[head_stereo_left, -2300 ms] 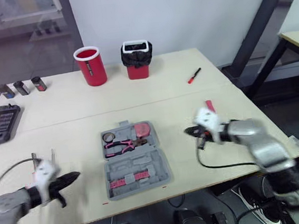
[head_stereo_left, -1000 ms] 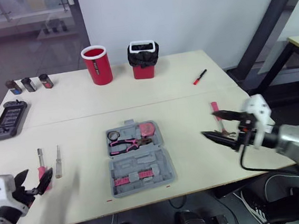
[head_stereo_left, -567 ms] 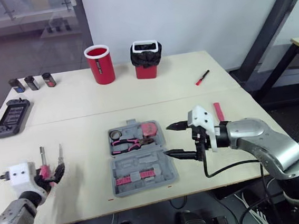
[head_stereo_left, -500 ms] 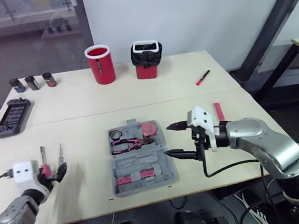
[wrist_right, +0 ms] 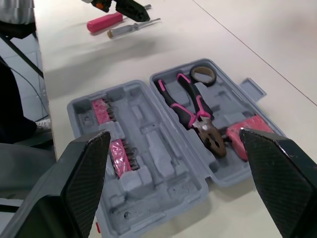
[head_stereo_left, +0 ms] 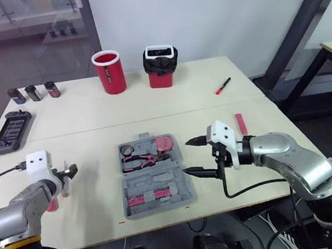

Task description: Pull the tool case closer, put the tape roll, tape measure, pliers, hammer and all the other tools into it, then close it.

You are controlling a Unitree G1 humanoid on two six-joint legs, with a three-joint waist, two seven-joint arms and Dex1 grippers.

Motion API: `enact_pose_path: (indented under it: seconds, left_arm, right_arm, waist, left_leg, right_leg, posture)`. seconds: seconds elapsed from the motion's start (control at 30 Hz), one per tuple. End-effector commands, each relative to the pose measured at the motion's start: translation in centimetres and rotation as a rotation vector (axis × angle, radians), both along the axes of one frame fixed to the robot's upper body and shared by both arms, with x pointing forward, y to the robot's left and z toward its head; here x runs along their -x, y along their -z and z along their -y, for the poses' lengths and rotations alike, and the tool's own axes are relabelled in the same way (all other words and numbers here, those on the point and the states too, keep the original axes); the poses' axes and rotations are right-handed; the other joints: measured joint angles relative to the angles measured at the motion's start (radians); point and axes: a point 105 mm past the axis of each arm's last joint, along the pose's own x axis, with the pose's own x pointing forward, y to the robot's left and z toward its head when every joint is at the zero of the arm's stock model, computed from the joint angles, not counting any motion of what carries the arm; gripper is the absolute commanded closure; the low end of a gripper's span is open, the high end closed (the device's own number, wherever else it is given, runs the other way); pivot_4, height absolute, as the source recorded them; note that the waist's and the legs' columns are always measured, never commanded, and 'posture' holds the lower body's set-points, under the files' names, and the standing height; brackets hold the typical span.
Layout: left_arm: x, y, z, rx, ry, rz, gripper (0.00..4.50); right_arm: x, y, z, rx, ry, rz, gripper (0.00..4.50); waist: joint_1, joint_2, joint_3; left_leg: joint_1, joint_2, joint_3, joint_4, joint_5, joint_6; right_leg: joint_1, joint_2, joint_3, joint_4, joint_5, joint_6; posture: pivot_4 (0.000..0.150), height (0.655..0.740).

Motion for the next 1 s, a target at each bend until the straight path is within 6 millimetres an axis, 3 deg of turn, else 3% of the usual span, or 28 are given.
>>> enact_pose_path:
  seconds: [0.03, 0.63, 0.73, 0.97, 1.0]
  left_arm:
    - [0.0, 0.2, -0.5, -0.021, -0.019, -0.033, 0.01]
    - [-1.1, 2.8, 0.8, 0.036, 0.021, -0.114, 0.01]
    - [-1.2, 2.9, 0.8, 0.042, 0.013, -0.112, 0.82]
    - [-1.1, 3.5, 1.3, 0.057, 0.012, -0.115, 4.34]
    - [-1.1, 3.5, 1.3, 0.060, 0.007, -0.114, 4.43]
  right_arm:
    - [0.2, -1.1, 0.1, -0.014, 0.010, 0.047, 0.11]
    - [0.2, -1.4, 0.4, -0.023, 0.056, 0.051, 0.11]
    - [0.2, -1.3, 0.4, -0.022, 0.063, 0.052, 0.00]
    - [0.3, -1.2, 0.5, -0.018, 0.069, 0.048, 0.00]
    - [0.3, -1.2, 0.5, -0.017, 0.070, 0.047, 0.00]
  waist:
    - [0.001, 0.000, 0.000]
    - [0.007, 0.000, 0.000]
    - [0.007, 0.000, 0.000]
    - [0.009, 0.001, 0.000]
    - [0.009, 0.001, 0.000]
  left_leg:
    - [0.000, 0.000, 0.000, 0.000, 0.000, 0.000]
    - [0.000, 0.000, 0.000, 0.001, 0.000, 0.000]
    - [0.001, 0.000, 0.000, 0.001, 0.000, 0.000]
    - [0.001, 0.000, 0.000, 0.002, 0.000, 0.000]
    - [0.001, -0.001, 0.000, 0.002, 0.000, 0.000]
  right_leg:
    - [0.000, 0.000, 0.000, 0.000, 0.000, 0.000]
    - [0.001, 0.000, 0.000, 0.001, 0.000, 0.000]
    - [0.001, 0.000, 0.000, 0.001, 0.000, 0.000]
    - [0.002, 0.000, 0.000, 0.001, 0.000, 0.000]
    - [0.002, 0.000, 0.000, 0.001, 0.000, 0.000]
  posture:
    - [0.150, 0.7387]
    - [0.150, 0.7387]
    - [0.150, 0.7387]
    - [0.150, 0.7387]
    - [0.150, 0.7387]
